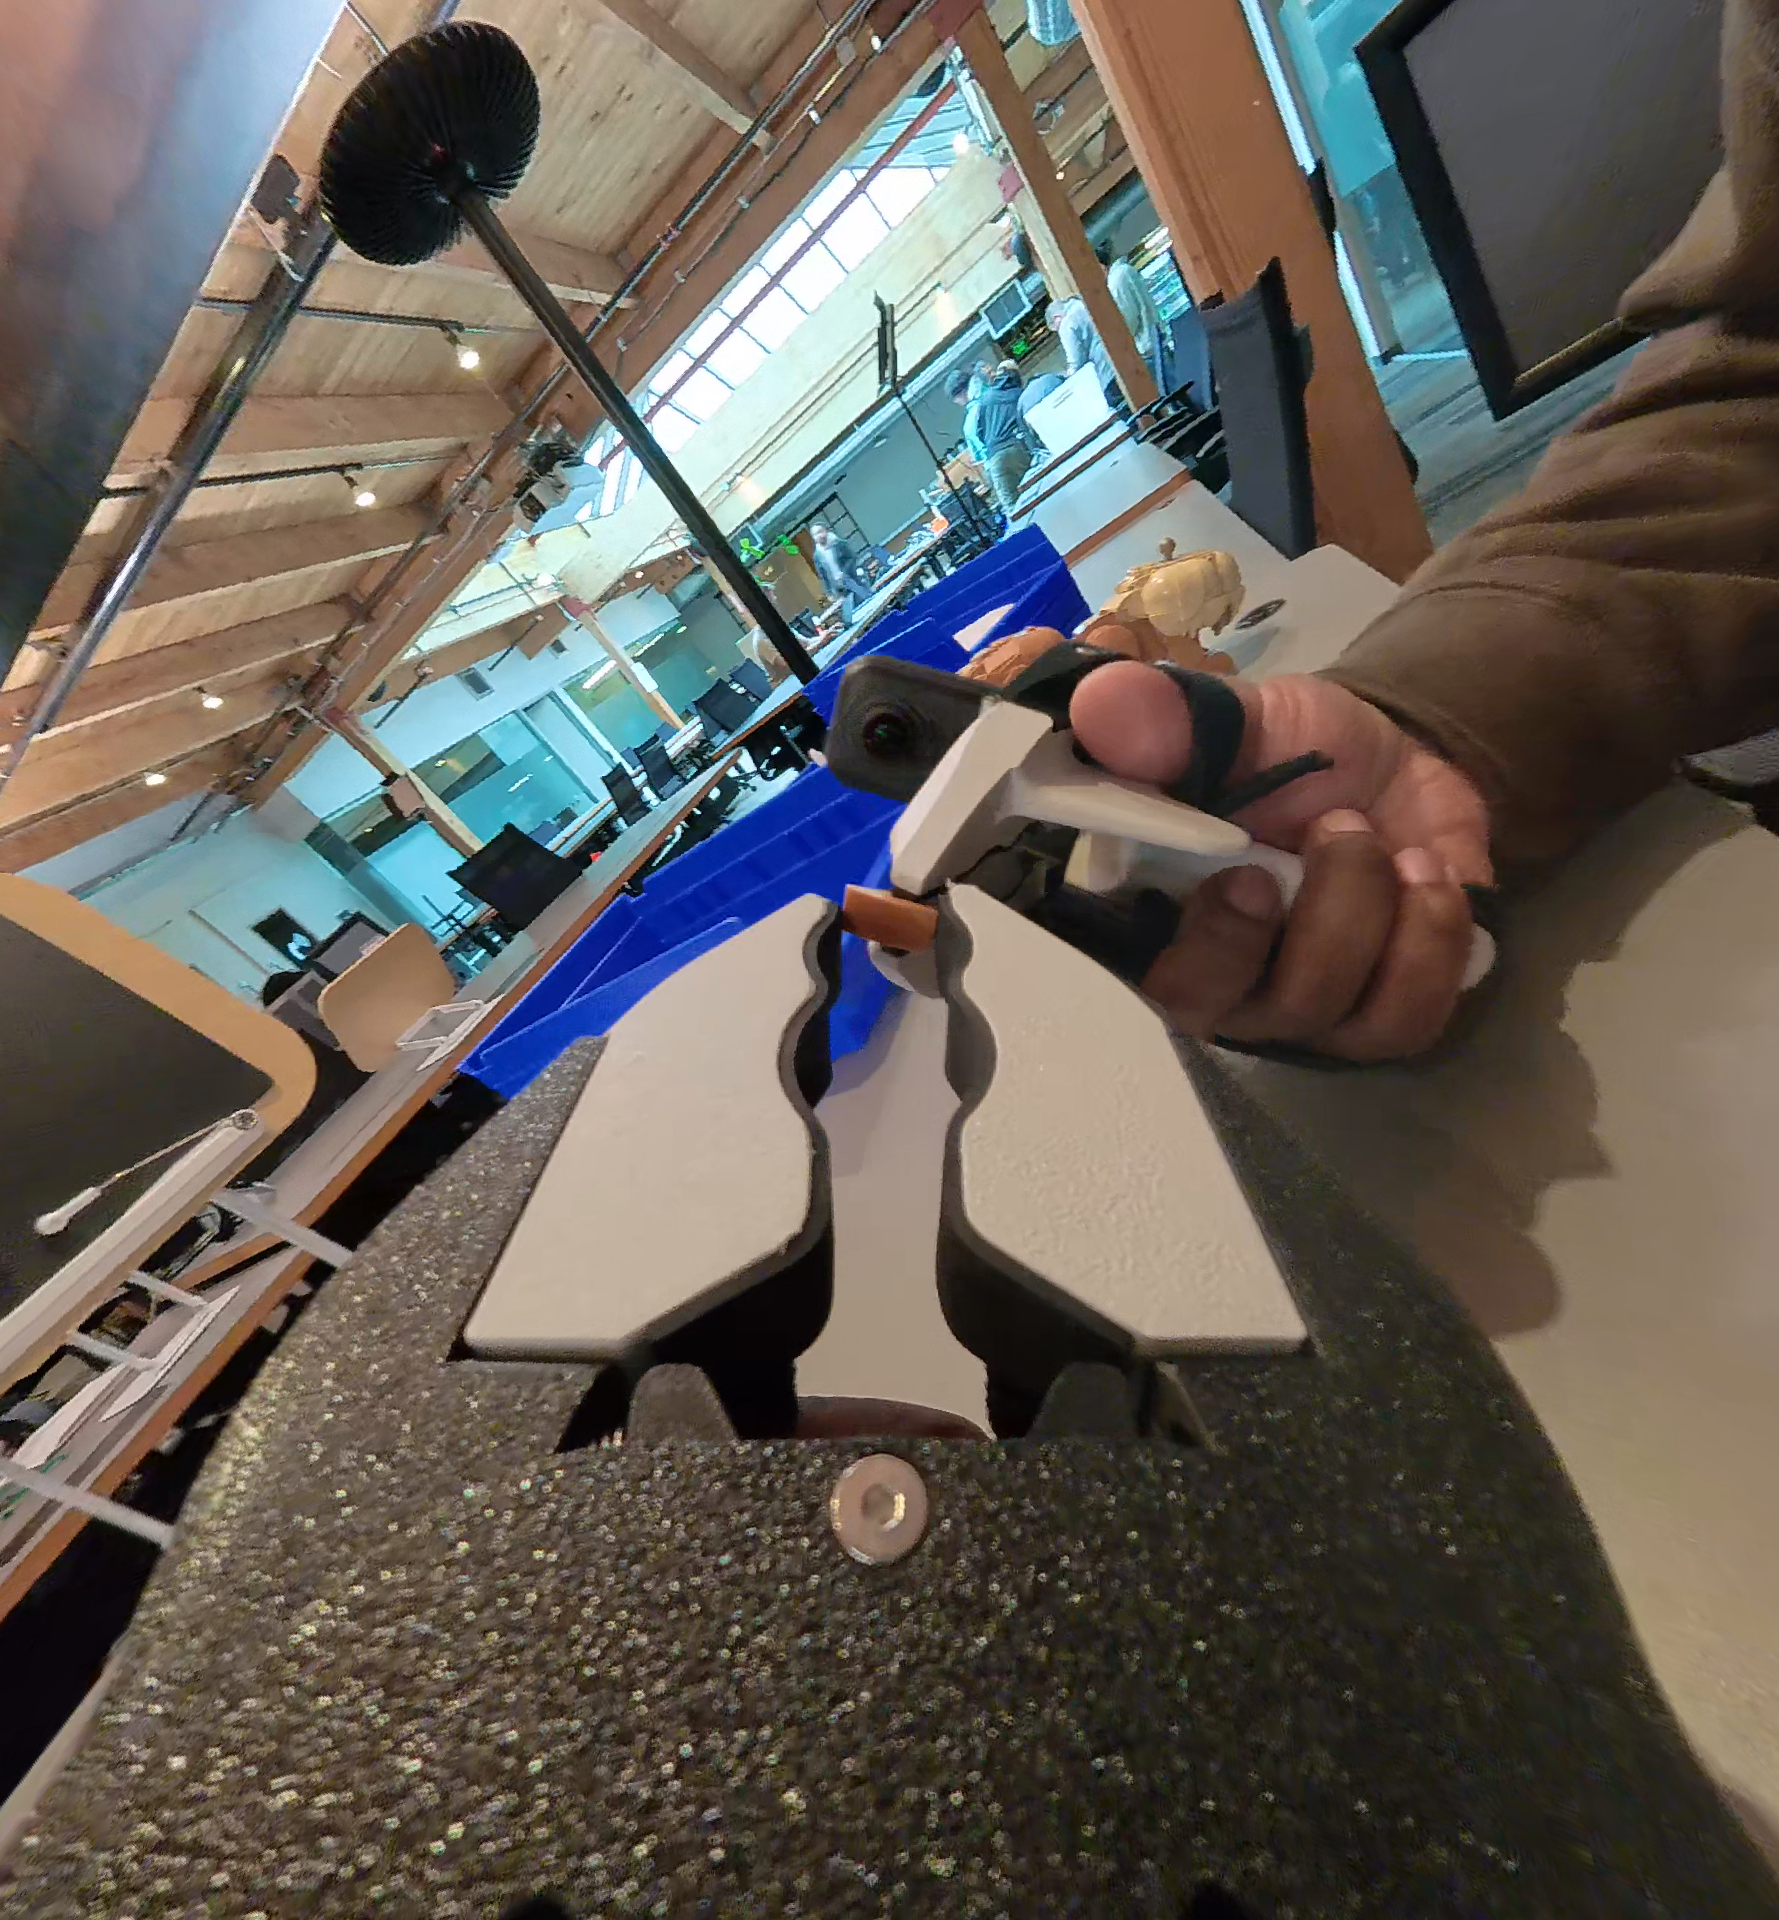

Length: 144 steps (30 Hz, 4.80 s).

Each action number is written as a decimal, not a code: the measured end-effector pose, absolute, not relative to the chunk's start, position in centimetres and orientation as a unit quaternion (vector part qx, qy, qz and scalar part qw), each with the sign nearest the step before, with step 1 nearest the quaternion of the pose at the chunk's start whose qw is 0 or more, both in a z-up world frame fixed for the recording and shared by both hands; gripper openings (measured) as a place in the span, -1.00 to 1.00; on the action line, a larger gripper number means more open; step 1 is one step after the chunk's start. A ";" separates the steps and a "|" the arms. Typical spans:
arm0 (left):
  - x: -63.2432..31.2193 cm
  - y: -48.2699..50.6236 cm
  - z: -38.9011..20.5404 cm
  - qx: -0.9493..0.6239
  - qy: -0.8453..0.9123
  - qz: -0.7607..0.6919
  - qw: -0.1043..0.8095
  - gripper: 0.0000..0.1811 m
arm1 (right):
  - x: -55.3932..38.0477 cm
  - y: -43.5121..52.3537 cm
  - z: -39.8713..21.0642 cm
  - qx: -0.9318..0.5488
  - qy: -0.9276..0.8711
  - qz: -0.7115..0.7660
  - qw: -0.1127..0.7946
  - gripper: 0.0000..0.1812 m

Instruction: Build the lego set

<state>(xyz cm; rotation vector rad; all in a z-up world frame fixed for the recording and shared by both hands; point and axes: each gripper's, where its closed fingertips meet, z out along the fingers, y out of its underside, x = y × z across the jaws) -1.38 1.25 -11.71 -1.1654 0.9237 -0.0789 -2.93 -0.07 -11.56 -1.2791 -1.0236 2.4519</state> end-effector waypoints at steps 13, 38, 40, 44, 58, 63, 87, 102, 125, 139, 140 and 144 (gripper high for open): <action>-0.7 -0.2 -13.1 -0.522 0.504 -0.028 0.688 -0.81 | -2.0 -1.0 -12.6 -0.461 -0.556 0.691 0.030 -0.78; -1.2 1.9 -12.1 -0.610 0.284 -0.322 0.667 -0.66 | -1.4 2.8 -9.6 -0.415 -0.425 0.758 0.268 -0.92; -1.3 2.1 -11.6 -0.602 0.248 -0.359 0.669 -0.68 | -1.4 2.9 -9.5 -0.407 -0.402 0.769 0.286 -0.91; -1.7 2.1 -11.1 -0.592 0.225 -0.368 0.681 -0.74 | -1.8 2.5 -9.9 -0.404 -0.395 0.773 0.289 -0.92; -1.2 1.9 -11.2 -0.591 0.223 -0.389 0.671 -0.84 | -2.3 1.8 -10.4 -0.398 -0.403 0.770 0.293 -0.91; -1.1 1.8 -11.2 -0.590 0.222 -0.393 0.670 -0.87 | -2.3 1.7 -10.5 -0.397 -0.404 0.771 0.290 -0.91; -1.8 2.1 -13.8 -0.652 0.341 -0.221 0.640 -0.91 | -1.1 3.3 -12.4 -0.430 -0.604 0.614 0.271 -0.77; -0.7 1.6 -15.8 -0.663 0.414 -0.165 0.602 -0.91 | -0.4 1.6 -15.3 -0.400 -0.774 0.459 0.175 -0.74; -0.3 1.4 -16.6 -0.669 0.428 -0.162 0.586 -0.91 | -0.5 1.3 -16.5 -0.390 -0.798 0.426 0.172 -0.91; -0.9 1.8 -16.5 -0.672 0.406 -0.173 0.595 -0.71 | -0.4 2.1 -16.5 -0.407 -0.780 0.433 0.196 -0.91; -1.2 2.1 -16.8 -0.680 0.401 -0.171 0.590 -0.64 | -0.2 2.2 -16.5 -0.412 -0.772 0.441 0.199 -0.92; -2.0 3.0 -20.2 -0.723 0.420 -0.125 0.534 -0.48 | 0.7 2.4 -16.6 -0.431 -0.734 0.481 0.210 -0.92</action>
